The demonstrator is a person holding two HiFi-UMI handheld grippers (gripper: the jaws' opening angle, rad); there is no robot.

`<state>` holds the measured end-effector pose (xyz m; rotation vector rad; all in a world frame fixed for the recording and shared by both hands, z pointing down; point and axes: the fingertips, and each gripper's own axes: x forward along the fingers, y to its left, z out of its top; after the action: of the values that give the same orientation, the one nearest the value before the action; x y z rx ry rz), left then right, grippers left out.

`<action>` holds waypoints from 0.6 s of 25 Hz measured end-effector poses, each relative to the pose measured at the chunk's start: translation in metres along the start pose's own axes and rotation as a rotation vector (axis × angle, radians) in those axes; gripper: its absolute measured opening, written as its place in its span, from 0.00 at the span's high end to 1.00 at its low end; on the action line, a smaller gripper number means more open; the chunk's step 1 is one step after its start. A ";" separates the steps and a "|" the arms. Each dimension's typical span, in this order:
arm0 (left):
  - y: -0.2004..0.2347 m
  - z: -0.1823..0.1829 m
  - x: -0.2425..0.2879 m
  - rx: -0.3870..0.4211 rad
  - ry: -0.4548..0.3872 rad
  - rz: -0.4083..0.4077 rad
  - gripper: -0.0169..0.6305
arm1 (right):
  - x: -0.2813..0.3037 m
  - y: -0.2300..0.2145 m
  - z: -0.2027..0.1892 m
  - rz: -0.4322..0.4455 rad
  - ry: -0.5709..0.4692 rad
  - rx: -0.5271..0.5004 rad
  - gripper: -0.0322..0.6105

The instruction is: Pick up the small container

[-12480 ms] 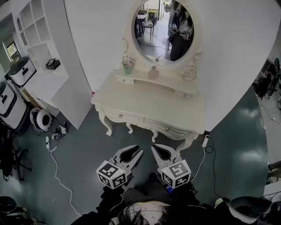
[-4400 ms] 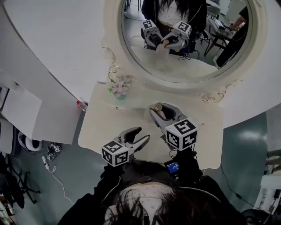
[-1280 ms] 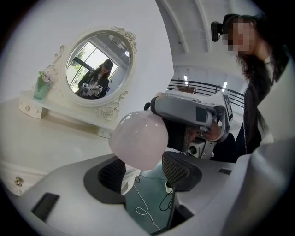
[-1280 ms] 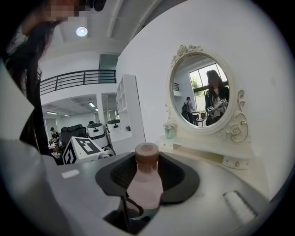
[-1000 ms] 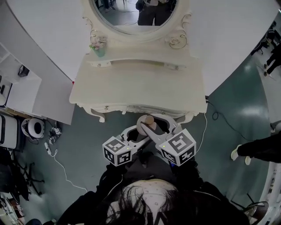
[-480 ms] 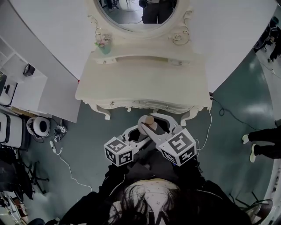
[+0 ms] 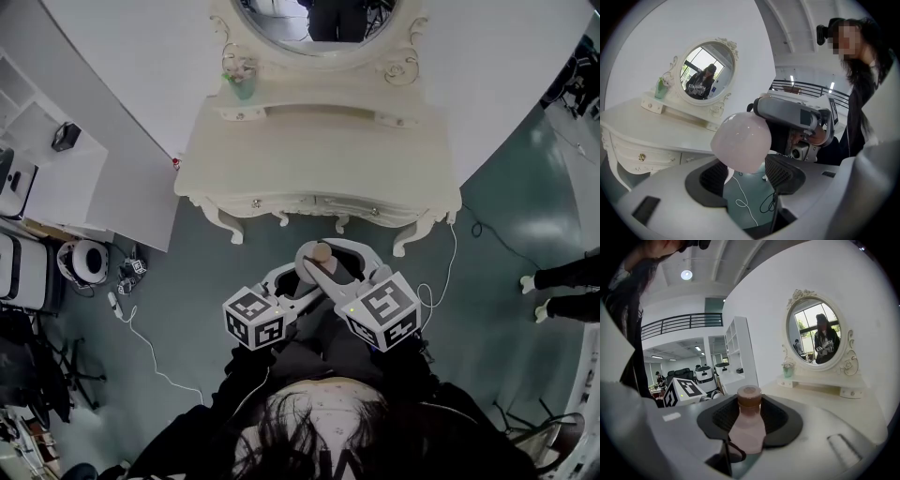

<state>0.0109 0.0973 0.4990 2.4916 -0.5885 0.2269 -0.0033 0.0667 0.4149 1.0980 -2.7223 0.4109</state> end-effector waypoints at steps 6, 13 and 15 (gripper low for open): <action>0.003 -0.013 -0.046 0.018 0.004 -0.003 0.61 | 0.015 0.047 -0.003 -0.005 0.001 -0.022 0.72; -0.003 -0.029 -0.087 0.024 0.005 -0.024 0.61 | 0.021 0.091 -0.009 -0.035 0.003 -0.031 0.72; -0.004 -0.034 -0.096 0.028 0.010 -0.030 0.61 | 0.022 0.102 -0.012 -0.045 0.006 -0.032 0.72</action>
<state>-0.0737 0.1544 0.4979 2.5226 -0.5469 0.2369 -0.0894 0.1266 0.4125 1.1462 -2.6840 0.3615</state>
